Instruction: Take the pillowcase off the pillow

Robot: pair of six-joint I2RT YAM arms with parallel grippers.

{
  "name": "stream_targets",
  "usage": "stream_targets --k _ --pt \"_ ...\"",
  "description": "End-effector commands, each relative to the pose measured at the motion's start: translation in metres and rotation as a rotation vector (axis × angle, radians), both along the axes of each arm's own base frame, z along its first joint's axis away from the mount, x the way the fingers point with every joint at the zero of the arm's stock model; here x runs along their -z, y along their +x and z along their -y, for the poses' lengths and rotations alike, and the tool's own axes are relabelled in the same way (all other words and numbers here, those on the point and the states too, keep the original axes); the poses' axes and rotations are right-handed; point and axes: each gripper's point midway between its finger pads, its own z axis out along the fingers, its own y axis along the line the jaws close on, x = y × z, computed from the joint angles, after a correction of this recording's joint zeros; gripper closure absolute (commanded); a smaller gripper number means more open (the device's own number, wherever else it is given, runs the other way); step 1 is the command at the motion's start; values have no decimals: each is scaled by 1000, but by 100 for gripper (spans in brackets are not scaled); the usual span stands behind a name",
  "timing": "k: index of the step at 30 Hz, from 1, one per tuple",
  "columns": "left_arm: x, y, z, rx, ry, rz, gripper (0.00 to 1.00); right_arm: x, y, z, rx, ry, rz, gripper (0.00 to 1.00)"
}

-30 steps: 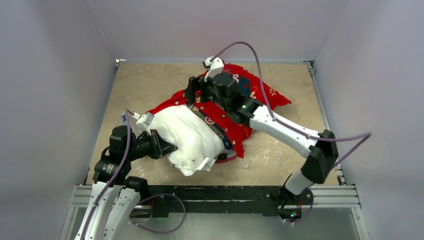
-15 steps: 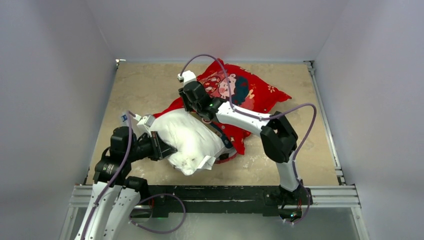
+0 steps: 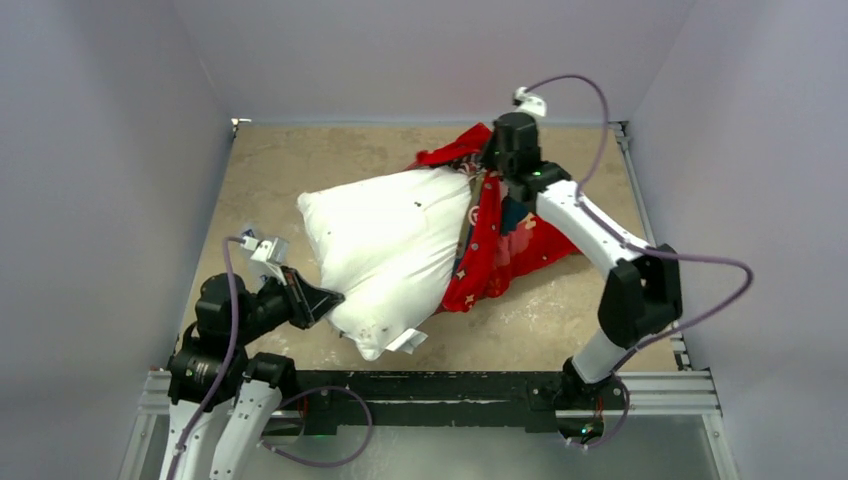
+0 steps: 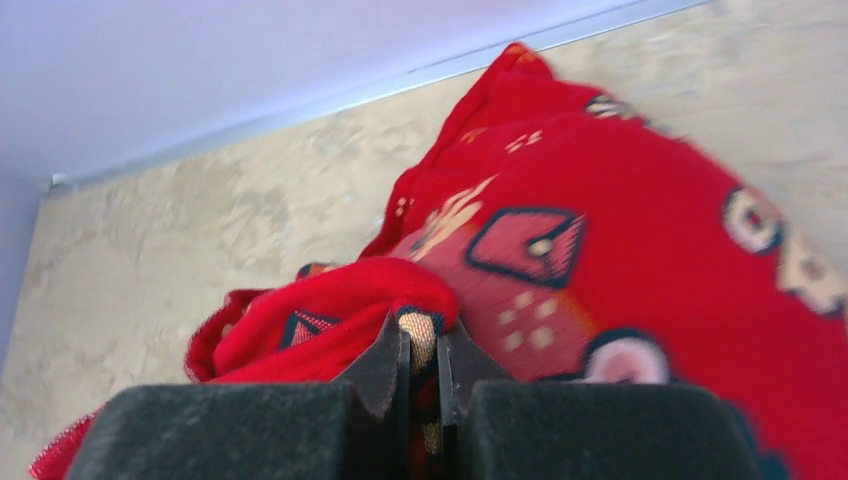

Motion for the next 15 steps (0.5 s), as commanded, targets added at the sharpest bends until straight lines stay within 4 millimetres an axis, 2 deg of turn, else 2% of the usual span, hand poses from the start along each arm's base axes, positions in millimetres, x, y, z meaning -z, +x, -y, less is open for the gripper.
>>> stream_targets --k 1,2,5,9,10,12,13,15 --pt "-14 -33 -6 -2 -8 4 100 -52 7 135 381 54 158 100" --pt "-11 -37 -8 -13 -2 -5 100 -57 5 139 369 69 174 100" --pt "-3 -44 -11 -28 0 -26 100 -64 1 123 255 70 218 100" --pt "3 -40 -14 -59 5 -49 98 -52 -5 93 92 79 199 100" --pt "2 -38 -15 -65 6 -49 87 -49 -6 85 56 74 196 100" --pt "-4 -34 -14 -70 3 -36 57 -45 -12 66 -15 61 195 100" --pt "-11 -31 -14 -70 -2 -25 45 -44 -16 54 -48 55 195 100" --pt "-26 -23 -12 -70 -4 3 29 -41 -25 32 -94 46 193 100"
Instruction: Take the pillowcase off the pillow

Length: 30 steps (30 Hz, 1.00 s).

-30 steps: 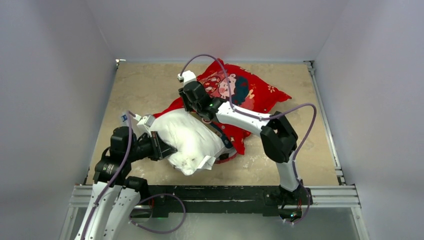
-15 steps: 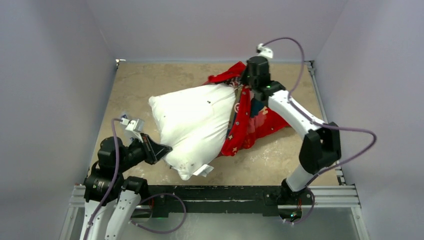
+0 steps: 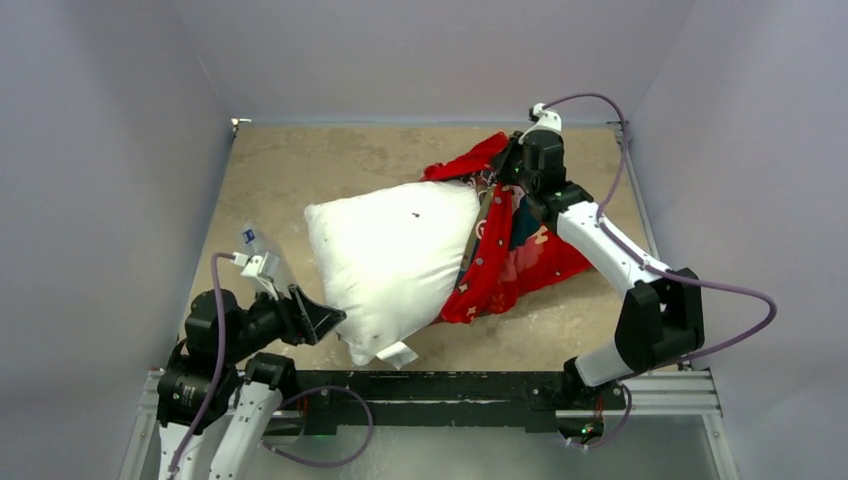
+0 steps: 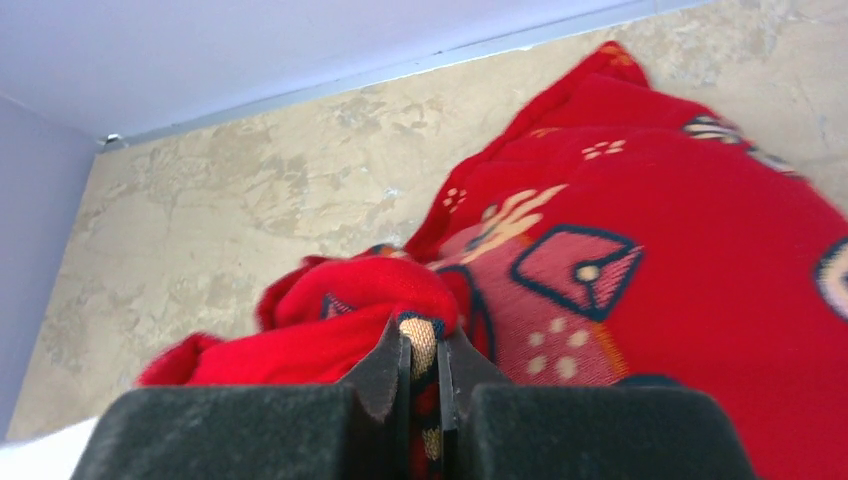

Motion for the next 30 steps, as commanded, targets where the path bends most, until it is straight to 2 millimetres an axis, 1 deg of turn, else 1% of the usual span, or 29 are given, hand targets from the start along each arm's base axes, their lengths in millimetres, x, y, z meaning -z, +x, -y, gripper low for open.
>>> stream_targets --k 1,2,3,5,7,9,13,16,19,21,22,25,27,30 --pt "-37 10 1 -5 -8 56 22 -41 1 -24 -36 -34 173 100" --pt "-46 16 2 -1 -4 74 17 -40 -3 -34 -59 -31 172 100" --pt "-54 22 3 2 3 85 13 -38 -6 -43 -82 -28 171 100" --pt "-73 34 5 14 19 120 9 -36 -12 -56 -118 -20 172 100" --pt "-83 52 7 19 38 144 7 -35 -19 -68 -152 -19 178 100" --pt "-87 76 8 13 61 155 6 -35 -26 -79 -185 -20 184 100" --pt "-66 140 14 7 129 101 3 -35 -33 -89 -209 -18 188 100" --pt "-44 188 22 25 166 63 2 -35 -34 -91 -207 -21 187 100" --pt "-21 227 38 89 189 24 1 -34 -34 -91 -206 -26 184 100" --pt "-4 245 51 148 230 11 1 -33 -34 -90 -202 -28 182 100" --pt "7 253 57 176 254 2 1 -33 -34 -90 -200 -31 181 100" --pt "36 266 77 255 278 -7 1 -29 -33 -90 -198 -37 174 100" --pt "52 266 88 304 239 -28 1 -26 -33 -90 -199 -40 170 100" --pt "66 259 100 358 176 -56 1 -19 -31 -94 -209 -41 161 100"
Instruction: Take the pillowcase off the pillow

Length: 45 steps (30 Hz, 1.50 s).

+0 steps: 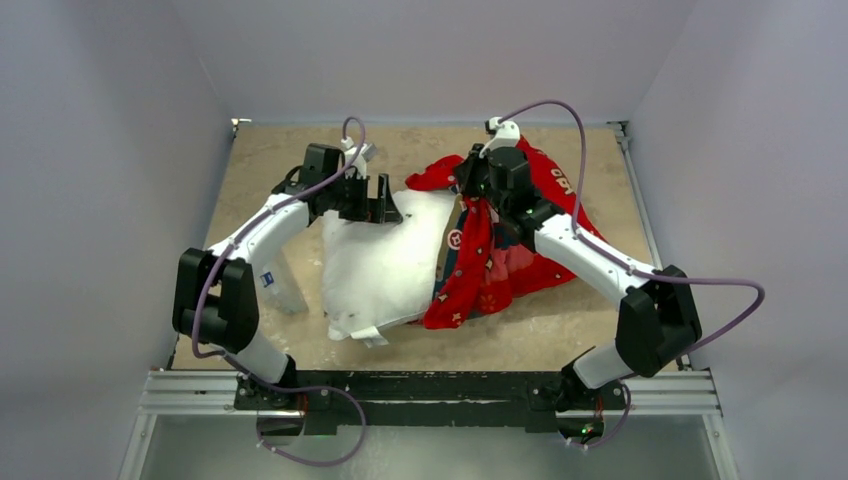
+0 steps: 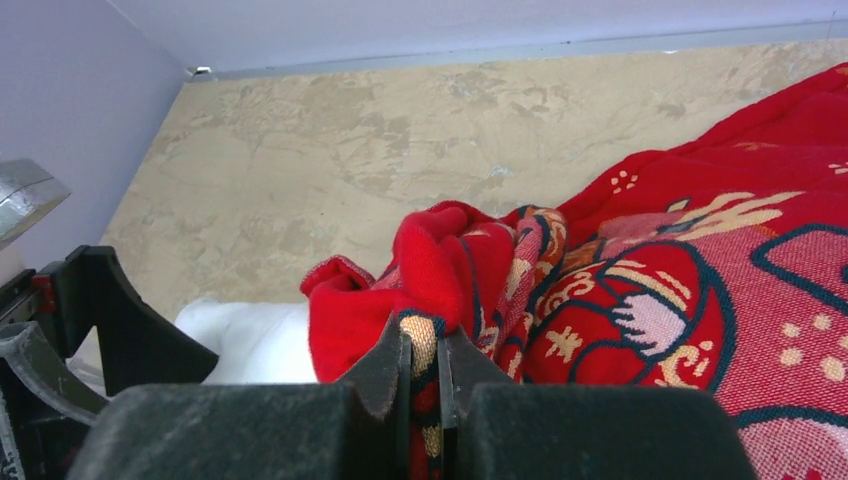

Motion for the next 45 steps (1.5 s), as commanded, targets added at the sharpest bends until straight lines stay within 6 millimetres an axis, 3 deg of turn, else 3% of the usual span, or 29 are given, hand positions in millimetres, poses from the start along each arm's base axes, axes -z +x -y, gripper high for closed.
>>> stream_targets --k 1,3,4,7,10,11,15,20,25,26,30,32,35,38,41,43,45 --pt "-5 1 29 120 -118 73 1 -7 1 -6 -15 11 41 100" --pt "11 -9 37 144 -96 26 5 -1 0 -11 -28 18 32 100" --pt "23 -14 41 161 -64 -6 12 2 0 -14 -34 21 27 100" --pt "49 -27 51 212 16 -76 52 7 -4 -19 -45 26 15 100" --pt "52 -30 53 214 19 -107 97 7 -6 -19 -38 27 10 100" --pt "47 -28 52 206 21 -90 100 5 -7 -17 -32 28 11 100" --pt "-1 -29 44 171 12 64 100 2 -11 -3 37 39 -11 100" --pt "-78 -50 22 106 -29 346 100 -7 -6 42 306 67 -31 100" --pt "-114 -75 -16 -38 -29 561 100 -12 0 105 512 55 -40 100" --pt "-118 -77 -24 -77 -24 591 100 -18 3 116 561 146 -42 100" --pt "-133 -79 -63 -276 21 679 100 -46 4 166 666 241 24 100" --pt "-139 -77 -78 -363 39 698 100 -61 1 175 675 268 61 100" --pt "-138 -71 -92 -429 51 695 100 -75 1 160 567 262 91 97" --pt "-128 -62 -94 -430 66 652 100 -86 0 121 316 215 140 86" --pt "-116 -55 -90 -392 60 597 100 -82 -12 97 192 193 144 65" --pt "-108 -51 -89 -386 70 567 100 -81 -22 86 153 179 136 44" --pt "-102 -49 -89 -383 84 541 100 -76 -32 78 127 163 113 30"
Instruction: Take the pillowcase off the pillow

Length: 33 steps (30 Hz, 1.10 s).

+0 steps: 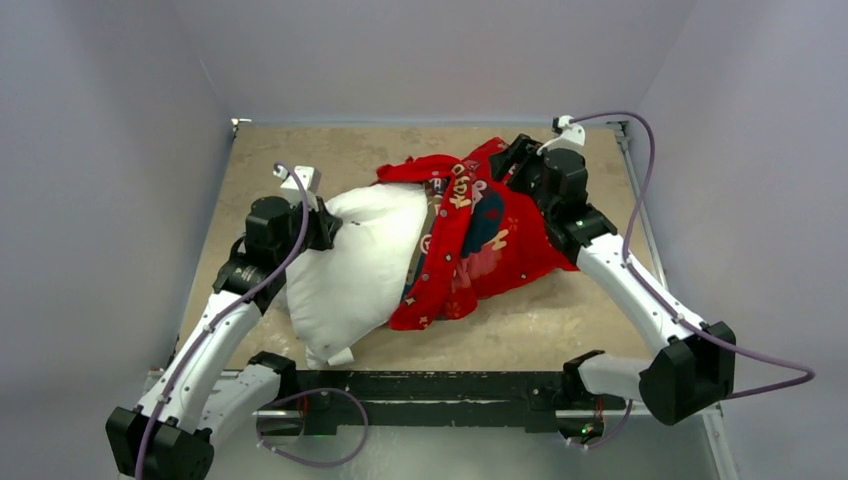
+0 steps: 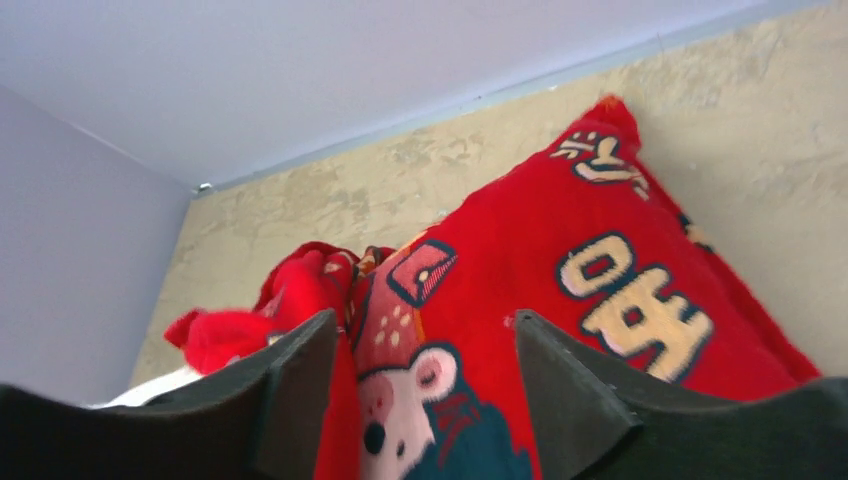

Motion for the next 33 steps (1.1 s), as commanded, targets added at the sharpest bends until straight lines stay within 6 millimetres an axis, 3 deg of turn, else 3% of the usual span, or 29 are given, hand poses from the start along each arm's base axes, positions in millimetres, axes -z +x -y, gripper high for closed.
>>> stream_targets --k 1,3,6,8,11,14,20,24,29,33 --pt "-17 16 -9 -53 -6 45 100 -34 -20 -12 -73 -25 106 27" --pt "-14 17 -9 -54 -2 33 100 -26 -32 -17 -83 -13 75 23" --pt "-12 18 -12 -70 2 27 100 8 -48 -11 -58 -8 -35 20" --pt "-12 18 -14 -81 5 25 100 32 -58 -5 -40 -3 -94 6" --pt "-12 18 -15 -86 6 25 100 36 -65 -19 -60 53 -147 3" --pt "-12 18 -16 -87 9 22 100 45 -67 -37 -140 101 -152 3" --pt "-10 17 -10 -54 1 13 100 100 -47 -59 -193 83 -211 4" --pt "-10 16 -5 -24 -4 12 99 89 -18 -76 -228 62 -136 4" --pt "-15 11 0 21 -11 32 63 62 26 -94 -225 40 -39 4" --pt "-17 7 7 68 -20 45 46 57 51 -109 -247 15 -20 4"
